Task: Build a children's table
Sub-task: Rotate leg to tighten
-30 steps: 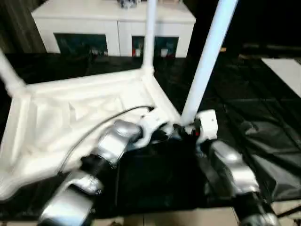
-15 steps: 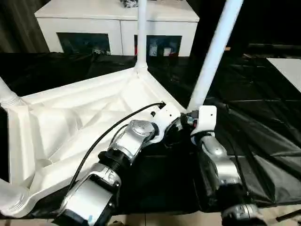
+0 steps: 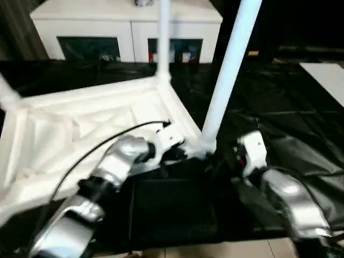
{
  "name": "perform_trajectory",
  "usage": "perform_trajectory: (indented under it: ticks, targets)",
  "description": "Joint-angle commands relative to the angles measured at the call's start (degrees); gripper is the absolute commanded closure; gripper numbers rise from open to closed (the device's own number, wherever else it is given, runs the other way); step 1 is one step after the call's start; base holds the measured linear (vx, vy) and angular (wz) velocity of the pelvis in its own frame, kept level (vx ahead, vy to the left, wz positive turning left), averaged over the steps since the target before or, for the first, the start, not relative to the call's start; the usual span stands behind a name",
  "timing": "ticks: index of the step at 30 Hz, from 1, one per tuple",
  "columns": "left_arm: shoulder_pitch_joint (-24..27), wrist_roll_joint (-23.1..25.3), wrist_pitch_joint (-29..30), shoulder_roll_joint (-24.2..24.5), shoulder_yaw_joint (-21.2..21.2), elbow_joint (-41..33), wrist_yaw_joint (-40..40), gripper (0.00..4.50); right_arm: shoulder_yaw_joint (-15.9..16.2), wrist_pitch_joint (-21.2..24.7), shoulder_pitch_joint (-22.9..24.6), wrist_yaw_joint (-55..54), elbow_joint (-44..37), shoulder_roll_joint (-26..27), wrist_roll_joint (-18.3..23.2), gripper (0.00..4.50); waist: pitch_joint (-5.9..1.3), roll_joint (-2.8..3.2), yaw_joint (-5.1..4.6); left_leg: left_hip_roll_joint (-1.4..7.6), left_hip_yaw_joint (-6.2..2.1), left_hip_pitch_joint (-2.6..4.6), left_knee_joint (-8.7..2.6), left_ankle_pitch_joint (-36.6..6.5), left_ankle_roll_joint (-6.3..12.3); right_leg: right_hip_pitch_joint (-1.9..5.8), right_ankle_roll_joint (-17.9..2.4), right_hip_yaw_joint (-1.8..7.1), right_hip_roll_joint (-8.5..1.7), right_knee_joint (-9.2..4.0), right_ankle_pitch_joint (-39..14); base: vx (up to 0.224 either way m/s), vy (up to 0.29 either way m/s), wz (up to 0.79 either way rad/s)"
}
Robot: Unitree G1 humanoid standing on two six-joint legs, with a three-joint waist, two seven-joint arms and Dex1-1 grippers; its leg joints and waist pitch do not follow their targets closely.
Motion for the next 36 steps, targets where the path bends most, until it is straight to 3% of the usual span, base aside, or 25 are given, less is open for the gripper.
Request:
perform_trajectory:
  ticks: [1, 5, 9, 10, 14, 17, 28, 36]
  targets:
    - [1.2, -0.5, 0.3, 0.9, -3.8, -3.0, -6.8, 4.5, 0.9, 1.1, 0.0, 4.5, -2.5, -1.2, 1.9, 0.05, -3.21, -0.29, 0.26, 6.7, -3.36, 1.84, -5.24, -14.4, 2.64, 1.37, -13.9, 1.93, -4.25, -3.39, -6.7, 0.0, 0.0, 0.0]
    - [1.8, -1.0, 2.0, 2.6, -4.6, -6.8, -9.8, 4.5, 0.4, 0.9, -1.4, 8.3, -1.8, -2.5, 3.0, 0.05, -2.95, -0.42, 0.84, 6.69, -3.2, 2.29, -5.47, -17.2, 0.1, 0.87, -13.3, 2.02, -4.23, -3.81, -12.0, 0.0, 0.0, 0.0]
    - [2.1, -0.8, 2.5, 3.2, -4.4, -8.2, -10.0, 4.5, 0.8, 1.6, -2.7, 9.5, -1.2, -3.5, 2.6, 0.05, -2.96, -0.39, 0.88, 6.65, -3.29, 2.42, -5.69, -18.4, -1.88, 0.68, -12.1, 1.99, -4.13, -3.76, -13.7, 0.0, 0.0, 0.0]
    - [1.9, -0.7, 2.4, 3.4, -4.2, -8.0, -9.8, 4.5, 1.6, 1.7, -3.0, 10.1, -0.9, -4.1, 2.2, 0.34, -2.99, -0.58, 0.87, 6.54, -3.19, 2.41, -5.61, -18.3, -2.03, 0.68, -12.0, 1.99, -4.1, -3.74, -13.4, 0.0, 0.0, 0.0]
    - [1.9, -0.6, 2.8, 3.8, -4.0, -8.1, -9.7, 4.5, 2.7, 1.3, -3.0, 11.7, -0.6, -5.0, 1.1, 0.48, -3.17, -0.73, 1.08, 6.49, -3.13, 2.05, -5.27, -15.0, -0.42, 1.09, -12.4, 2.08, -4.4, -3.51, -10.0, 0.0, 0.0, 0.0]
    - [2.0, -0.6, 3.2, 4.0, -3.9, -8.4, -9.8, 4.5, 3.7, 0.9, -2.6, 13.0, -0.4, -5.8, 0.2, 0.83, -3.22, -0.72, 1.11, 6.44, -3.07, 2.05, -5.12, -13.9, 0.37, 1.19, -13.0, 1.97, -4.31, -3.38, -9.2, 0.0, 0.0, 0.0]
    - [2.1, -0.5, 3.8, 4.1, -3.8, -8.9, -9.8, 4.5, 4.1, 0.5, -2.6, 13.5, 0.3, -6.3, -0.3, 1.65, -3.28, -0.75, 1.06, 6.49, -3.1, 2.08, -4.98, -13.4, 1.0, 1.26, -13.6, 1.93, -4.26, -3.31, -8.9, 0.0, 0.0, 0.0]
    - [2.0, -0.5, 4.6, 3.5, -3.5, -8.4, -8.8, 4.5, 3.6, -0.3, -2.2, 12.2, 1.0, -3.9, 0.2, 1.8, -3.25, -0.75, 0.95, 6.42, -3.06, 2.05, -4.9, -13.9, 0.96, 1.26, -13.8, 1.97, -4.29, -3.38, -9.8, 0.0, 0.0, 0.0]
